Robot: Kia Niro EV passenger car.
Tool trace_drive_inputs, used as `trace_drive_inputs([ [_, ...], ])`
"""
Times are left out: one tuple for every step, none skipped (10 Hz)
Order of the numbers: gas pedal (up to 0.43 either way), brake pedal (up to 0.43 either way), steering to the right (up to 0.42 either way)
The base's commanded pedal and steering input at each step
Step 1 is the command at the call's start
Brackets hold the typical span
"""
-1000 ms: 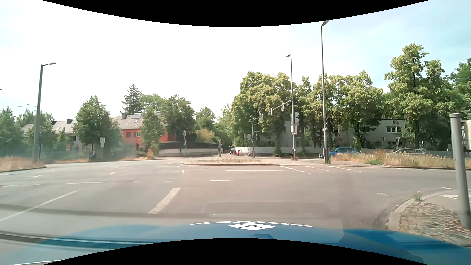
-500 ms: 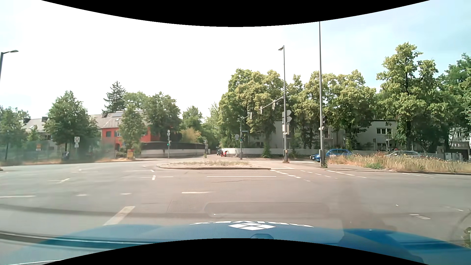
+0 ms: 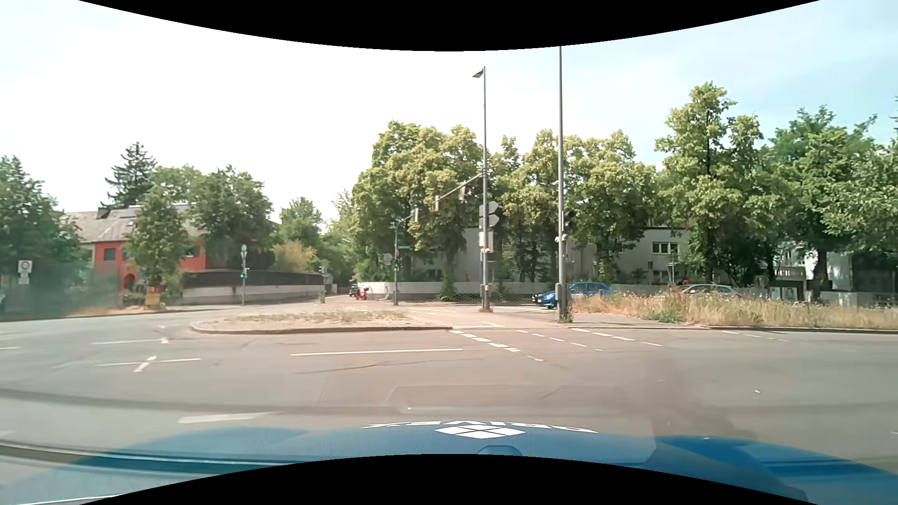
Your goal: Follow the waypoints while adhering to traffic rules and regulations
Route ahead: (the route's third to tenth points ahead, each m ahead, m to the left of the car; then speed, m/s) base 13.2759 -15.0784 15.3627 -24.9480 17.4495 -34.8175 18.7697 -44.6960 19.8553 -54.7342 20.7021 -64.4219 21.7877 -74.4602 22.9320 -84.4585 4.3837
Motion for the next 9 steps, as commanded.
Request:
trace_drive_inputs([
  [0.157,0.0,0.377],
  [0.169,0.0,0.401],
  [0.169,0.0,0.426],
  [0.189,0.0,0.445],
  [0.197,0.0,0.466],
  [0.197,0.0,0.482],
  [0.209,0.0,0.497],
  [0.228,0.0,0.503],
  [0.228,0.0,0.505],
])
